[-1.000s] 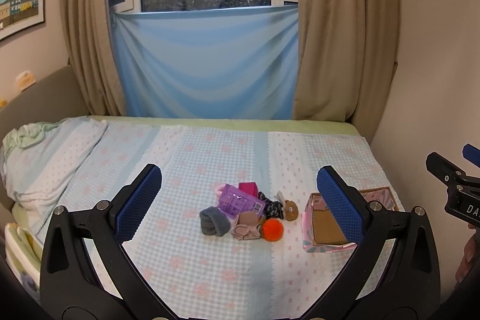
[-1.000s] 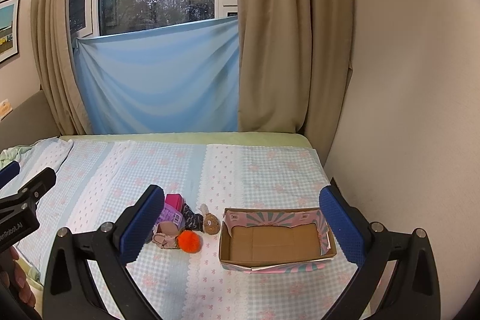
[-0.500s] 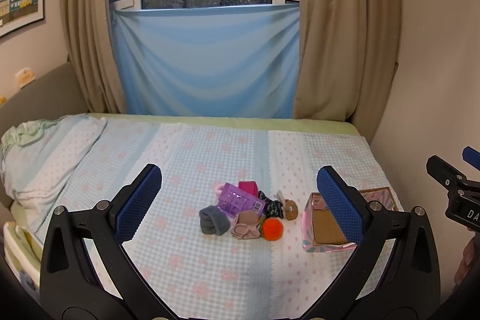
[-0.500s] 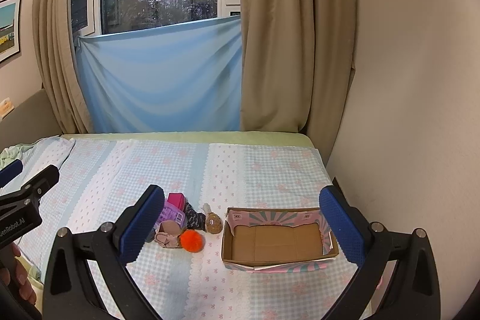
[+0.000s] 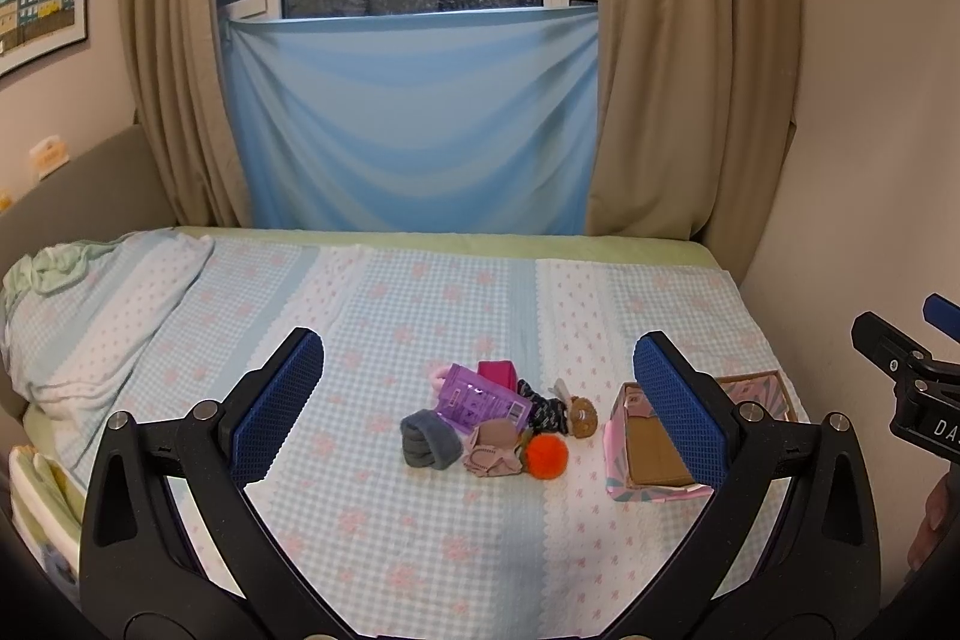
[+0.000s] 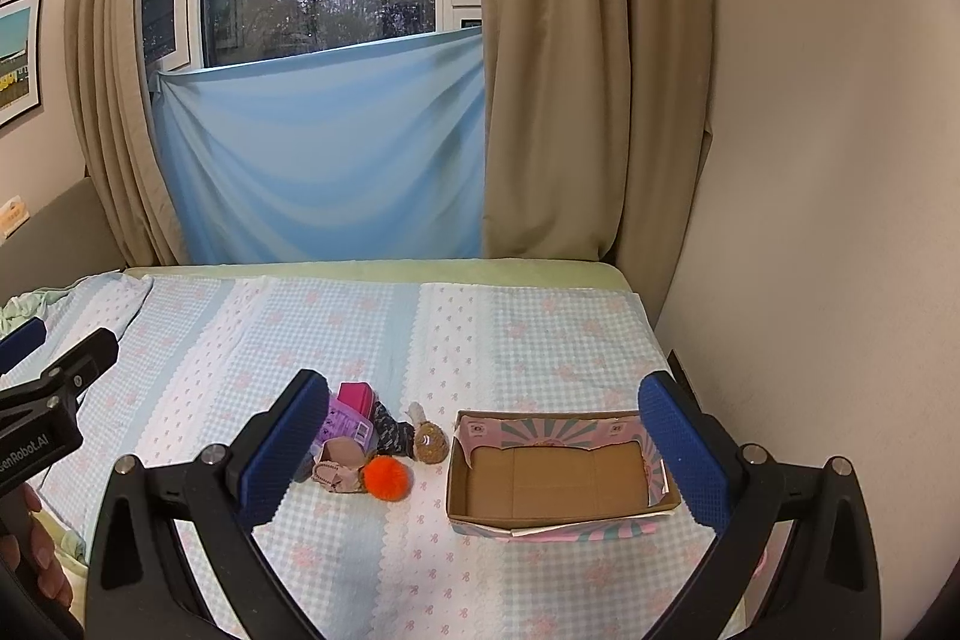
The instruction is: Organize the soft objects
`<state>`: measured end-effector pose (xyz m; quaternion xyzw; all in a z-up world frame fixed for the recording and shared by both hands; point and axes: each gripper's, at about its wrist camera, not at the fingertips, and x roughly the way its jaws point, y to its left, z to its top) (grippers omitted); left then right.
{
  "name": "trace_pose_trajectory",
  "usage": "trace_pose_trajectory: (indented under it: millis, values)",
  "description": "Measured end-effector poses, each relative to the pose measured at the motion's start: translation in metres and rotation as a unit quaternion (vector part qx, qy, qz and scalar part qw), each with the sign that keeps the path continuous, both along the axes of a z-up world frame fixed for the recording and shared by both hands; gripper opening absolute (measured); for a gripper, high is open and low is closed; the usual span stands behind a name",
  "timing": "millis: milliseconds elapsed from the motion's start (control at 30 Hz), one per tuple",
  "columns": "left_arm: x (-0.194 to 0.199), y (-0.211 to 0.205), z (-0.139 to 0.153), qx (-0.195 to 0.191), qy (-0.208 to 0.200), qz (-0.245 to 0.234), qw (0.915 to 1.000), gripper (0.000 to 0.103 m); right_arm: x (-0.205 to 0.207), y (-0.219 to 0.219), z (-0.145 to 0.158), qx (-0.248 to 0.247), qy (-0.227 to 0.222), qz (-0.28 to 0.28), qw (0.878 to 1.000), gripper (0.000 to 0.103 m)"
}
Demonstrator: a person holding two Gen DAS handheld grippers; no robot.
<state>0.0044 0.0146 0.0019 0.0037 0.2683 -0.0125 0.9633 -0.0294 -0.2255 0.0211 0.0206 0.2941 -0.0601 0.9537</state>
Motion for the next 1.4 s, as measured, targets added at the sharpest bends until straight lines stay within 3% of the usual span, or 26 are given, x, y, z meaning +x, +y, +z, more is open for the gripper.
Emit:
trace_pose_trajectory:
  millis: [633, 900, 1133, 1400]
  values:
    - [-0.002, 0.002, -0.002, -0.004, 0.002, 0.002, 1.0, 0.103, -0.001, 0.001, -0.002, 0.0, -0.001, 0.003, 1.0, 0.103]
    - [0.004, 0.006, -0.007, -0.015, 0.027, 0.016, 0.9994, 0.103, 0.009, -0.002, -0.004, -0.002, 0.012, 0.028, 1.0, 0.103]
    - [0.027, 0.023, -0.059, -0.023, 0.088, 0.027, 0.9955, 0.103, 0.03, 0.014, -0.052, 0.009, 0.047, 0.064, 0.997, 0.103]
    - [0.091, 0.068, -0.152, -0.034, 0.16, -0.004, 0.9865, 0.103, 0.068, 0.063, -0.138, 0.049, 0.114, 0.028, 0.992, 0.103]
